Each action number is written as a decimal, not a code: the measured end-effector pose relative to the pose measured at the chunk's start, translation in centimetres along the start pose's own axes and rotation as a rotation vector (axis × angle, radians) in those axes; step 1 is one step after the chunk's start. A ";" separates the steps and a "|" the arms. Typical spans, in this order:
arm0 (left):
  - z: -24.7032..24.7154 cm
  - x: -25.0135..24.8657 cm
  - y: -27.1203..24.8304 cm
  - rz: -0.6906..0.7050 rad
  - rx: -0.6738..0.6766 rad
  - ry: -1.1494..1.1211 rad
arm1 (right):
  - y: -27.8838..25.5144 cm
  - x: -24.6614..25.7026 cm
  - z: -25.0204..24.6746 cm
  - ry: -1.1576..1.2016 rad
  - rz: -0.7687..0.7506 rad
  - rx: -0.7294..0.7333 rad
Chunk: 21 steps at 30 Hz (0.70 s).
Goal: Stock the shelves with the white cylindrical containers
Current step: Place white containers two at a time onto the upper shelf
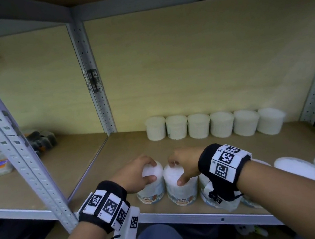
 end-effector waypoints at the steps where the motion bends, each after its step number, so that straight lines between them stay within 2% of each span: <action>1: 0.0 -0.1 -0.1 -0.001 -0.003 0.005 | -0.1 -0.1 0.1 0.009 0.000 -0.014; 10: -0.1 -0.4 -0.2 -0.021 0.026 0.038 | -0.8 -0.3 0.3 0.056 0.005 -0.068; 14: -0.5 -0.9 0.2 -0.031 0.062 0.031 | -1.5 -0.7 -0.1 0.128 -0.010 -0.140; 21: -1.8 -5.8 2.4 0.055 -0.001 -0.052 | -4.7 -5.2 -2.1 0.208 0.049 -0.252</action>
Point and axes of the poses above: each hand's wrist, its own y-axis towards the middle knuckle, its own z-axis out of the palm, x = y × z, the point moved 7 cm from there along y, towards the middle knuckle, and after that the axes turned 15 degrees about -z, right-handed, at the moved point
